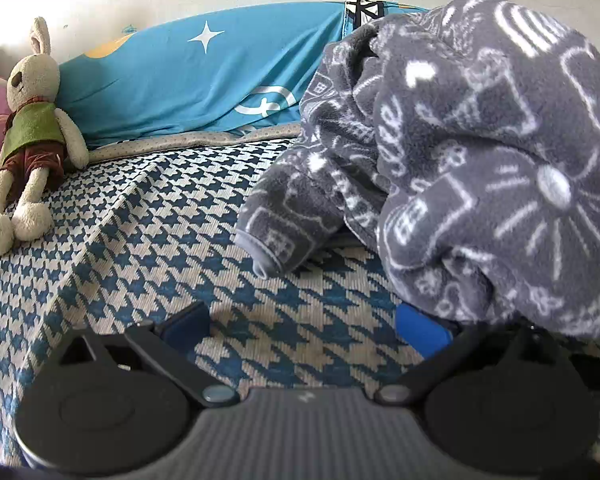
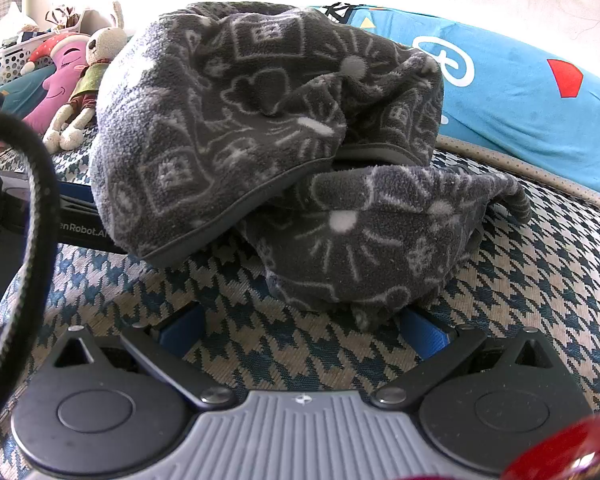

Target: Fold clothes

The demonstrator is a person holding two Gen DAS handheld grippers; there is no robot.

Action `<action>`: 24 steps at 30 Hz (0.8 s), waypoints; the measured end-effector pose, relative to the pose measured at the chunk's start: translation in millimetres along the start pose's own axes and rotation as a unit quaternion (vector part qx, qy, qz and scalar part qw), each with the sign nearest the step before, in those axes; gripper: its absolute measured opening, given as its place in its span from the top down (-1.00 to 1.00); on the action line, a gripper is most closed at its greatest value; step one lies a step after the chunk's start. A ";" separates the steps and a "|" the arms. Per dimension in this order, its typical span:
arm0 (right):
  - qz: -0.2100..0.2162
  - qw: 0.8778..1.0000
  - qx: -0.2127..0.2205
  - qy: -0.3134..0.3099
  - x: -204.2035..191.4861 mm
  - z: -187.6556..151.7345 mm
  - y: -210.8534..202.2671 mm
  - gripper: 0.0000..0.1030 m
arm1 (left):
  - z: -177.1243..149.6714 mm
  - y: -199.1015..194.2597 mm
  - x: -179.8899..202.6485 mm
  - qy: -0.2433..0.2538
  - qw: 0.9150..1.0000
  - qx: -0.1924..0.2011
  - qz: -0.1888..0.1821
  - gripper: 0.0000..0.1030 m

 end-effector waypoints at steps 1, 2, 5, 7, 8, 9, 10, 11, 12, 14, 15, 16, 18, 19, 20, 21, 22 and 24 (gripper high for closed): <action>0.000 1.000 0.000 0.000 0.0 -0.1 -0.1 -1.00 | 0.0 0.0 -0.1 0.000 1.000 0.000 0.000 -1.00; 0.000 1.000 0.000 0.000 -0.3 -0.1 0.1 -1.00 | -0.1 0.0 -0.2 0.000 1.000 0.000 0.000 -1.00; 0.000 1.000 0.000 0.000 -1.0 -0.2 0.7 -1.00 | -0.1 -0.2 -0.2 0.000 1.000 0.000 0.000 -1.00; 0.000 1.000 0.000 0.000 -1.2 -0.2 0.7 -1.00 | -0.1 -0.3 0.1 0.000 1.000 0.000 0.000 -1.00; 0.000 1.000 0.000 0.000 -1.2 -0.2 0.5 -1.00 | -0.2 -0.4 0.1 0.000 1.000 0.000 0.000 -1.00; 0.000 1.000 0.000 0.000 -1.2 -0.2 0.3 -1.00 | -0.2 -0.4 0.1 0.000 1.000 0.000 0.000 -1.00; 0.000 1.000 0.000 0.000 -1.2 -0.2 0.2 -1.00 | -0.2 -0.5 0.1 0.000 1.000 0.000 0.000 -1.00; 0.000 1.000 0.000 0.000 -1.3 -0.3 0.4 -1.00 | -0.1 -0.6 0.5 0.000 1.000 0.000 0.000 -1.00; 0.000 1.000 0.000 0.000 -1.2 -0.5 0.0 -1.00 | 0.0 -0.7 0.7 0.000 1.000 0.000 0.000 -1.00; 0.000 1.000 0.000 0.000 -1.4 -0.3 0.0 -1.00 | -0.1 -0.2 0.0 0.000 1.000 0.000 0.000 -1.00; 0.000 1.000 0.000 0.000 -1.4 -0.2 -0.1 -1.00 | 0.1 -0.7 1.0 0.000 1.000 0.000 0.000 -1.00; 0.000 1.000 0.000 0.000 -1.2 -0.2 -0.6 -1.00 | 0.0 -0.6 0.8 0.000 1.000 0.000 0.000 -1.00; 0.000 1.000 0.000 0.000 -0.9 -0.6 -1.6 -1.00 | 0.0 -0.5 0.6 0.001 1.000 0.000 0.000 -1.00; 0.000 1.000 0.000 0.000 -1.1 -0.6 -1.6 -1.00 | 0.0 -0.4 0.4 0.001 1.000 0.000 0.000 -1.00; 0.000 1.000 0.000 0.000 -1.3 -0.6 -1.2 -1.00 | -0.1 -0.2 -0.1 0.000 1.000 0.000 0.000 -1.00; 0.001 1.000 0.000 0.000 -1.5 -0.6 -1.1 -1.00 | -0.1 -0.2 0.0 0.000 1.000 0.000 0.000 -1.00; 0.000 1.000 0.000 0.000 -1.4 -0.7 -1.3 -1.00 | -0.1 -0.1 -0.3 0.000 1.000 0.000 0.000 -1.00; 0.001 1.000 0.000 0.000 -1.2 -1.0 -2.2 -1.00 | -0.1 -0.1 -0.3 0.000 1.000 0.000 0.000 -1.00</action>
Point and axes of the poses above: each gripper's, at about its wrist camera, not at the fingertips, and y roughly the way its jaws point, x to its right, z to its top, the point moved 7 cm from there along y, roughly the way its jaws point, and after that the axes turned 5 degrees about z, right-handed, at the moved point
